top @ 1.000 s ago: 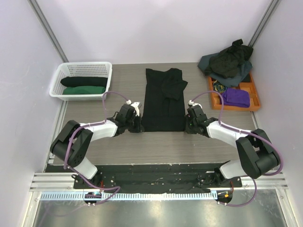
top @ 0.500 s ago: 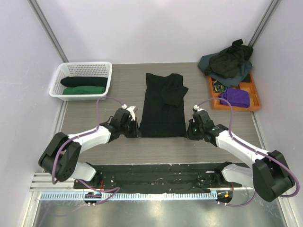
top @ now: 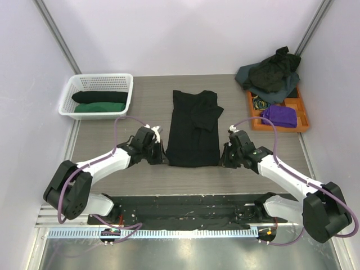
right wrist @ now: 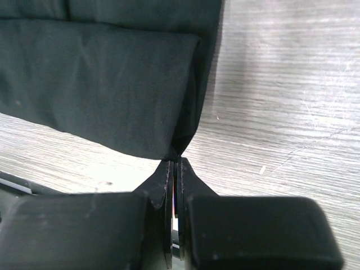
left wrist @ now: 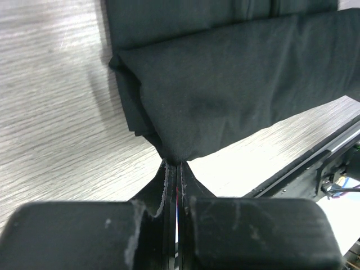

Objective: Roll the t-shirts
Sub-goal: Roll the T-shirt to the center of the board.

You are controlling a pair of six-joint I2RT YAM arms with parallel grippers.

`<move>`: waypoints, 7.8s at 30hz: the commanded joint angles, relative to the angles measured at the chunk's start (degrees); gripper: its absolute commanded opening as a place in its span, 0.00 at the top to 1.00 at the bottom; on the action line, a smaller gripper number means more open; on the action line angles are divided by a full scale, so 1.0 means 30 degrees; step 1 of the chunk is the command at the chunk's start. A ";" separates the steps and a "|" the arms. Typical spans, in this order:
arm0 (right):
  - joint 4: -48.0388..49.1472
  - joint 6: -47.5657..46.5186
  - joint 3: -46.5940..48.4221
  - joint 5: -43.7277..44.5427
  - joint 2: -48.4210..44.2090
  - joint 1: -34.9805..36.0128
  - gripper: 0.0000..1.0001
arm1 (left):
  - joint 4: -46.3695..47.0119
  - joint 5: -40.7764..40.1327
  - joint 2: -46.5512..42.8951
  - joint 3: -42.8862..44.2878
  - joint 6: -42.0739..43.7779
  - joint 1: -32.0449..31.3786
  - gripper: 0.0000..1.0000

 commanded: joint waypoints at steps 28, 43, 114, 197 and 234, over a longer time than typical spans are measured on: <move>0.0552 -0.1654 0.6578 -0.2635 0.7121 -0.4465 0.99 | 0.1346 0.2816 0.5828 0.5993 -0.2574 0.2905 0.98; 0.1549 -0.1302 0.8542 -0.1903 1.0404 -0.4847 0.99 | 0.1436 0.1147 0.7824 0.7371 -0.2867 0.3375 0.97; 1.3799 0.2392 0.6023 -1.1191 1.5271 -0.5516 0.99 | 0.8261 0.0766 1.1018 0.6581 -0.3571 0.2027 1.00; 0.2545 -0.3647 0.4591 -0.1258 0.6865 -0.2065 0.99 | 0.2434 -0.2427 0.4163 0.2860 -0.0024 0.0534 1.00; -0.0589 -0.0979 0.4382 -0.1813 0.2846 -0.1359 0.99 | -0.1348 0.2637 0.1641 0.3649 -0.1988 0.1821 1.00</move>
